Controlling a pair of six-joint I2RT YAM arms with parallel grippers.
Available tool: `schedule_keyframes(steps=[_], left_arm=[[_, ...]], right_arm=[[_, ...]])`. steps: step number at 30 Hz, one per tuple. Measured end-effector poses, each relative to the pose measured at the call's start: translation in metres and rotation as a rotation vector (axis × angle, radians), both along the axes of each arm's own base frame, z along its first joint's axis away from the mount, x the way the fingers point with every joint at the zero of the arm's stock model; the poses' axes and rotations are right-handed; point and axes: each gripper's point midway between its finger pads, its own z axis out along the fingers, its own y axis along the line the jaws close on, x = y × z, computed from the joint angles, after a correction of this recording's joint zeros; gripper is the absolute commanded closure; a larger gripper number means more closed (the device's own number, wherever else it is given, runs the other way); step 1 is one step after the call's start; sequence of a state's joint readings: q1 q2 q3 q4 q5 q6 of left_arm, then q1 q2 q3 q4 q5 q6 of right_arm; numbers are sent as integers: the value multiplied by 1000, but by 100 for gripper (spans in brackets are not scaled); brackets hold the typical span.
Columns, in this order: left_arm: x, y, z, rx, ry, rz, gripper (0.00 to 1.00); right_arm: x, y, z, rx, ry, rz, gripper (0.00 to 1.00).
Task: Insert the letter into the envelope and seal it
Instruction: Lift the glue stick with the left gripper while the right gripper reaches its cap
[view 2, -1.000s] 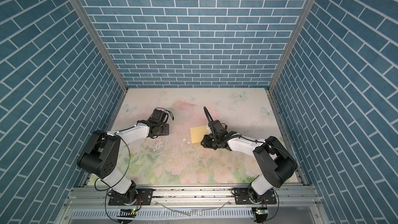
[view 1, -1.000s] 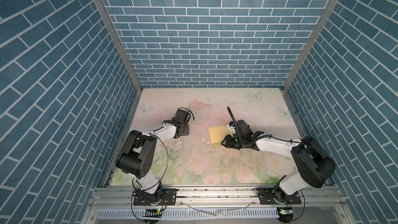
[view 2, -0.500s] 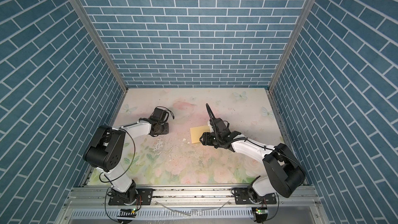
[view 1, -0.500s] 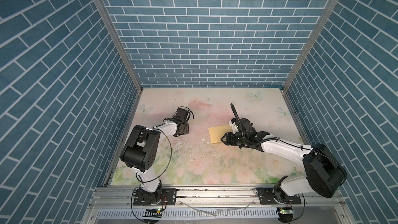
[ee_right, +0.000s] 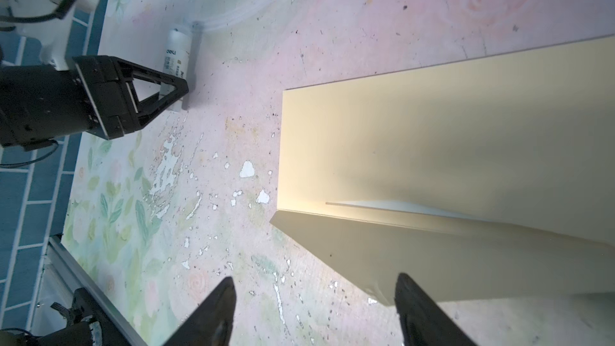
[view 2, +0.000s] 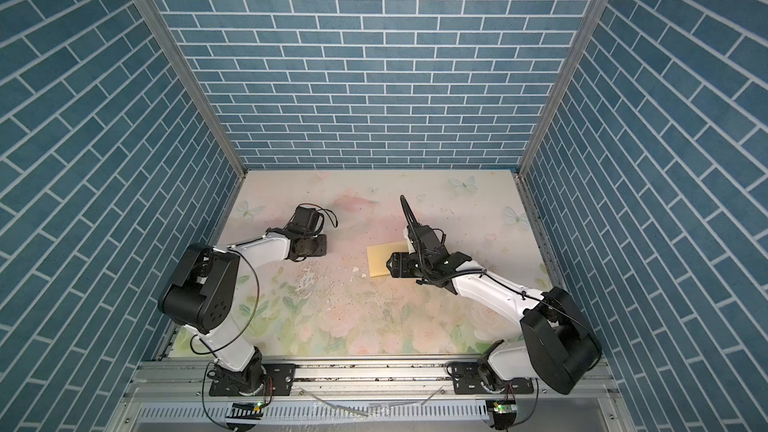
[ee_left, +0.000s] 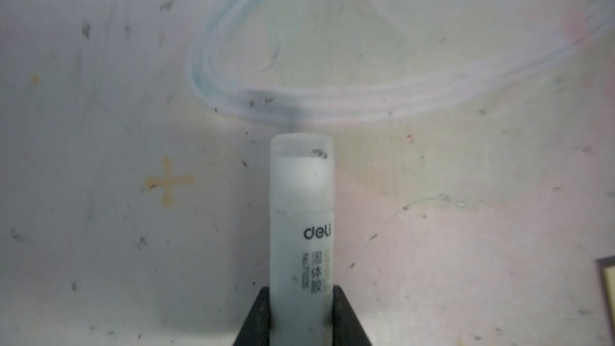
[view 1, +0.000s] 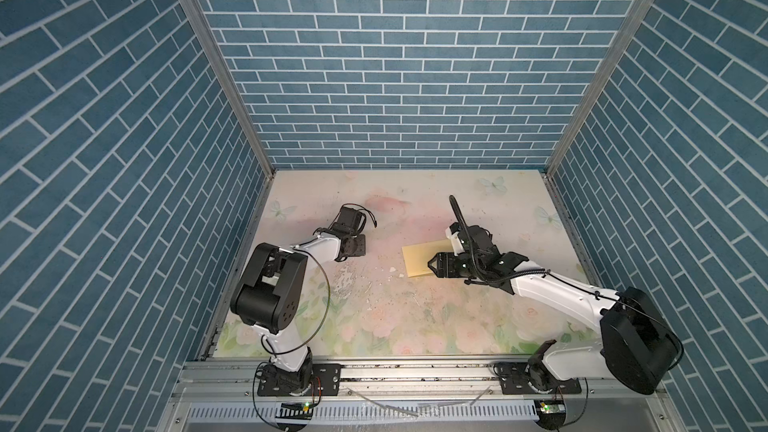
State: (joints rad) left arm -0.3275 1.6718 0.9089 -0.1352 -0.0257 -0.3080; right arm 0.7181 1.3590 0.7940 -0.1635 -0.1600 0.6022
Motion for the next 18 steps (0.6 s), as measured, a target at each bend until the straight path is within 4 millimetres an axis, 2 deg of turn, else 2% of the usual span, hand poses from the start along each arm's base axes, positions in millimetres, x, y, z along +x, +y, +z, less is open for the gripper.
schedule_keyframes(steps=[5, 7, 9, 13, 16, 18], left_arm=[[-3, -21, 63, -107, -273, -111, 100], [-10, -33, 88, -141, -406, -179, 100], [-21, -45, 106, -158, -511, -249, 100], [-37, -67, 125, -177, -654, -375, 100], [-46, -81, 132, -177, -727, -452, 100], [-52, -90, 135, -175, -768, -499, 100]], right_arm=[[17, 8, 38, 1, -94, 25, 18], [24, 11, 58, 18, -136, 37, 18], [28, 15, 78, 37, -173, 56, 18], [32, 26, 120, 86, -233, 107, 18], [32, 35, 150, 134, -273, 145, 18], [32, 40, 162, 159, -283, 163, 18]])
